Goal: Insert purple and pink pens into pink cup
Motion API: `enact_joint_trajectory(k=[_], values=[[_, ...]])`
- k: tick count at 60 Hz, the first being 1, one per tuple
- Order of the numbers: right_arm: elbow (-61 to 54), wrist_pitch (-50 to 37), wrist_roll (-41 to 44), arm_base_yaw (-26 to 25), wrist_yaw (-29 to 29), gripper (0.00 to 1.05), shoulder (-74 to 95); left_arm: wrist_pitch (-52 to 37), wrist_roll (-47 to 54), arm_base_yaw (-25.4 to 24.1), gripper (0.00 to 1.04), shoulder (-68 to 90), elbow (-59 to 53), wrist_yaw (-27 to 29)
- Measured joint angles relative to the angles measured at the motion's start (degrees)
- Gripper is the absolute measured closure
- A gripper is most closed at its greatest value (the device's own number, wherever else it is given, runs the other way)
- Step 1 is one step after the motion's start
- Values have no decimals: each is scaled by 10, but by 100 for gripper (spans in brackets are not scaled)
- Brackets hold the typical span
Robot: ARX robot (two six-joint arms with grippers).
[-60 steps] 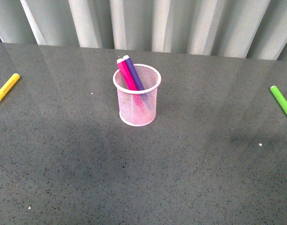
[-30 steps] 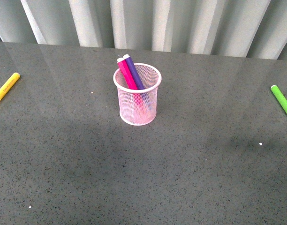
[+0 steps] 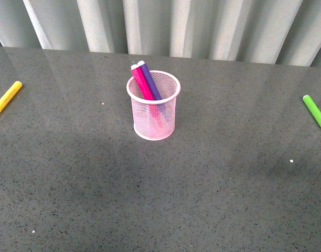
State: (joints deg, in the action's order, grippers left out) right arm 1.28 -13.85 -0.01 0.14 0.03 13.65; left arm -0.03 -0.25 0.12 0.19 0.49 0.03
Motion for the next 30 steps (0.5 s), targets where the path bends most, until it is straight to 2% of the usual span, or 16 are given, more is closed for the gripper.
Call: enact_joint_trajectory(k=[13, 18, 30], values=[[0, 43, 0, 0, 0, 101, -43, 0, 0, 0, 7, 0, 0, 0], [0, 130, 0, 0, 0, 101, -109, 0, 0, 0, 7, 0, 0, 0], [0, 138, 0, 0, -1, 102, -134, 0, 0, 0, 7, 0, 0, 0]])
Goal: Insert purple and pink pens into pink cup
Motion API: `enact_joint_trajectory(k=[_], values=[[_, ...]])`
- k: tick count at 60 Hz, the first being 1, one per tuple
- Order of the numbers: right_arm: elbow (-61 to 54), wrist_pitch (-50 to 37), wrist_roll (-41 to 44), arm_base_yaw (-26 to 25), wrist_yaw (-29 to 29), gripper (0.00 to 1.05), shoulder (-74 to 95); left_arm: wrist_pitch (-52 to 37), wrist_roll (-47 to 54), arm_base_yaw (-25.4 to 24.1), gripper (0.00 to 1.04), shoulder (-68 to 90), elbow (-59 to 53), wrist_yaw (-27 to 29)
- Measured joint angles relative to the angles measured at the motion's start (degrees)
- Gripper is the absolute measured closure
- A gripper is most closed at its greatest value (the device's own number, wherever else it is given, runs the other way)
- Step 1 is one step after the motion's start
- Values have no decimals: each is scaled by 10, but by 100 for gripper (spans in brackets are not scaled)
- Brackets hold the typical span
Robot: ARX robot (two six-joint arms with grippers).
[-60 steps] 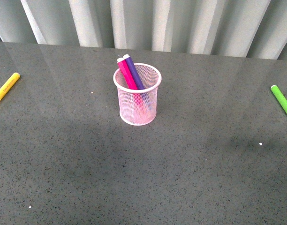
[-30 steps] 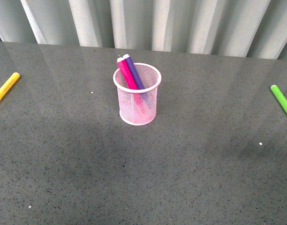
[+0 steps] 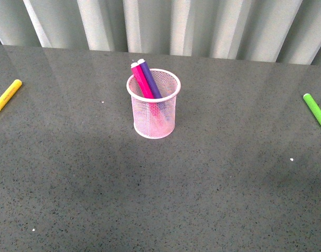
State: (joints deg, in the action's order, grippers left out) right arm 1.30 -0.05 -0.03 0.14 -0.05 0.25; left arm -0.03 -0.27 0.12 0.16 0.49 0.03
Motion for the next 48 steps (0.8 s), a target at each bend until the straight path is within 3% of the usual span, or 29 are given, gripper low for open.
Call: enact_joint_trajectory(k=[5, 21, 34, 48], values=[[0, 0, 0, 0, 0, 95, 0, 0, 0, 0, 7, 0, 0, 0], [0, 0, 0, 0, 0, 42, 0, 0, 0, 0, 7, 0, 0, 0], [0, 0, 0, 0, 0, 5, 0, 0, 0, 0, 7, 0, 0, 0], [0, 0, 0, 0, 0, 7, 0, 0, 0, 0, 7, 0, 0, 0]])
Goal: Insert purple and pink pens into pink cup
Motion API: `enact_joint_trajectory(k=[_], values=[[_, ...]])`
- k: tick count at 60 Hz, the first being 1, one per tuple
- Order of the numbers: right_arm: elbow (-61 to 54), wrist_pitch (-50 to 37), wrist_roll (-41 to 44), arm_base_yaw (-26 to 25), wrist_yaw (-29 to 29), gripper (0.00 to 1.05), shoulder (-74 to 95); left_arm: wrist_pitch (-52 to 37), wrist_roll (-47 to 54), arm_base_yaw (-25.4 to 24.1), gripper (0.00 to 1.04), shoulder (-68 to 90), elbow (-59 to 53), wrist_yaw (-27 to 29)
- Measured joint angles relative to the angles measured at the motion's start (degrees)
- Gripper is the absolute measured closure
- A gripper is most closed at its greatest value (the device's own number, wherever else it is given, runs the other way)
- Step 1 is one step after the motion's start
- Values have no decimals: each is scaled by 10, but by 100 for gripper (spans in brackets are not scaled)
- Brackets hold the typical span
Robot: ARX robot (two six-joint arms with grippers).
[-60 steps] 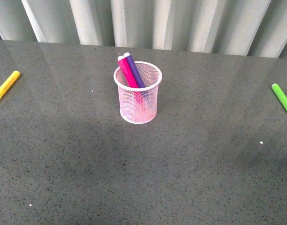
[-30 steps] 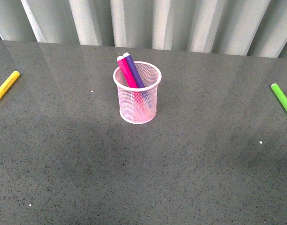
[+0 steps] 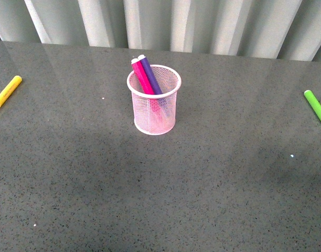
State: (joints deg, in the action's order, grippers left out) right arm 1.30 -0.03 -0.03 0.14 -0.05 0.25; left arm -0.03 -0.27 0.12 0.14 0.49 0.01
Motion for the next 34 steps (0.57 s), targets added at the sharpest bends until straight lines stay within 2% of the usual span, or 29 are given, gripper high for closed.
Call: enact_joint_trajectory(k=[34], values=[[0, 0, 0, 0, 0, 7, 0, 0, 0, 0, 7, 0, 0, 0]])
